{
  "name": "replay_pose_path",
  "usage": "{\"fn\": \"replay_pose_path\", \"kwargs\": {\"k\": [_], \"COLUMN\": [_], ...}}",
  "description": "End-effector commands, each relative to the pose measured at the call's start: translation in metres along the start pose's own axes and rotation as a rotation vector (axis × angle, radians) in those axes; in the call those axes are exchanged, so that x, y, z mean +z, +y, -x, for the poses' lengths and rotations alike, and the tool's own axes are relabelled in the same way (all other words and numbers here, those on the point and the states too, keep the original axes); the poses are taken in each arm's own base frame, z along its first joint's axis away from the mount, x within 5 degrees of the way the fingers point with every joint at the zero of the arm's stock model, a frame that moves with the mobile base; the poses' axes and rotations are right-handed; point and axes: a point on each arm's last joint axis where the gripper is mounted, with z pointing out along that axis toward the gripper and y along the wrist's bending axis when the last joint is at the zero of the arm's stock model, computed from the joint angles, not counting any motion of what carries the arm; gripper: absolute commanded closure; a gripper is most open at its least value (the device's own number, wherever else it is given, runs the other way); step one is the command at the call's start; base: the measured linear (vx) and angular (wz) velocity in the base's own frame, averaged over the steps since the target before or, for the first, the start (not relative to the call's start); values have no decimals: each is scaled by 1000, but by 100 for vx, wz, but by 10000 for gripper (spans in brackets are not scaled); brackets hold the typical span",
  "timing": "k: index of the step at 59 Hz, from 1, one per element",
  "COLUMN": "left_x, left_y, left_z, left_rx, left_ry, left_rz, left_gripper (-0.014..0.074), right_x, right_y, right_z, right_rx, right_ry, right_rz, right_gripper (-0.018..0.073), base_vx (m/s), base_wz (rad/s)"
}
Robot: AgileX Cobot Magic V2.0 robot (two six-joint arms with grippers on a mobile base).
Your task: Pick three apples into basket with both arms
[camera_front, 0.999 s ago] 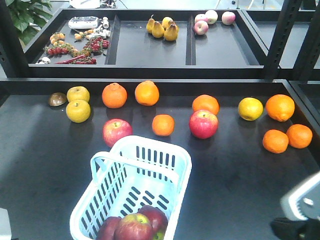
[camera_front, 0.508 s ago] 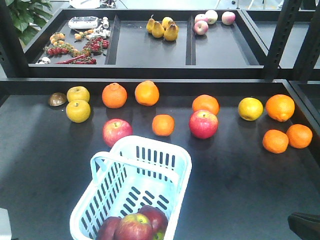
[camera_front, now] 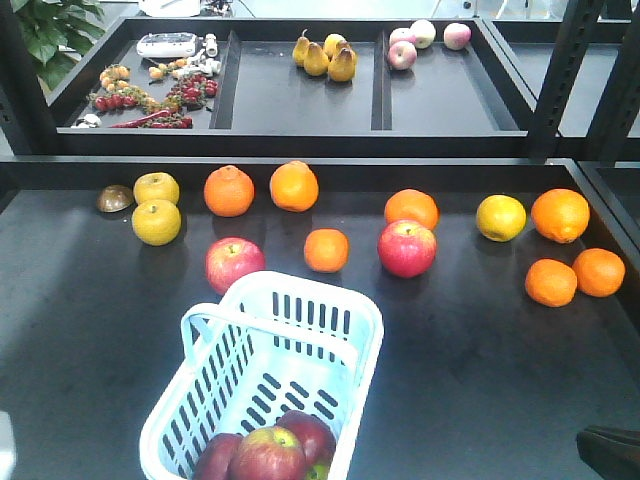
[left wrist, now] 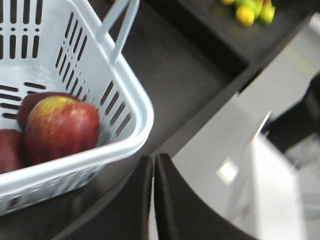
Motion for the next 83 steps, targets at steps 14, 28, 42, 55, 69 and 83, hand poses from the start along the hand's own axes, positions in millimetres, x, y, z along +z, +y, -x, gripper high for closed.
{"fn": "replay_pose_path", "kwargs": {"k": [14, 28, 42, 55, 69, 83], "left_x": [-12, -12, -7, -10, -12, -21], "left_y": [-1, 3, 23, 44, 51, 42], "left_z": [51, 51, 24, -3, -8, -3], "left_rx": [-833, -717, 21, 74, 177, 254], "left_ry": [-488, -507, -381, -389, -342, -429], "left_rz": [-201, -124, 217, 368, 462, 444], "left_gripper": [603, 603, 603, 603, 603, 603], "right_x": [-5, -5, -5, -5, -5, -5], "right_y": [-1, -1, -1, -1, -1, -1], "right_z": [12, 12, 12, 12, 12, 12], "right_rx": [-17, -17, -17, -17, -17, -17], "right_ry": [-78, -77, -77, -77, -77, -77], "right_rz": [-5, -5, -5, -5, -5, -5], "right_gripper": [564, 564, 564, 564, 564, 564], "base_vx": [0, 0, 0, 0, 0, 0], "base_wz": [0, 0, 0, 0, 0, 0]}}
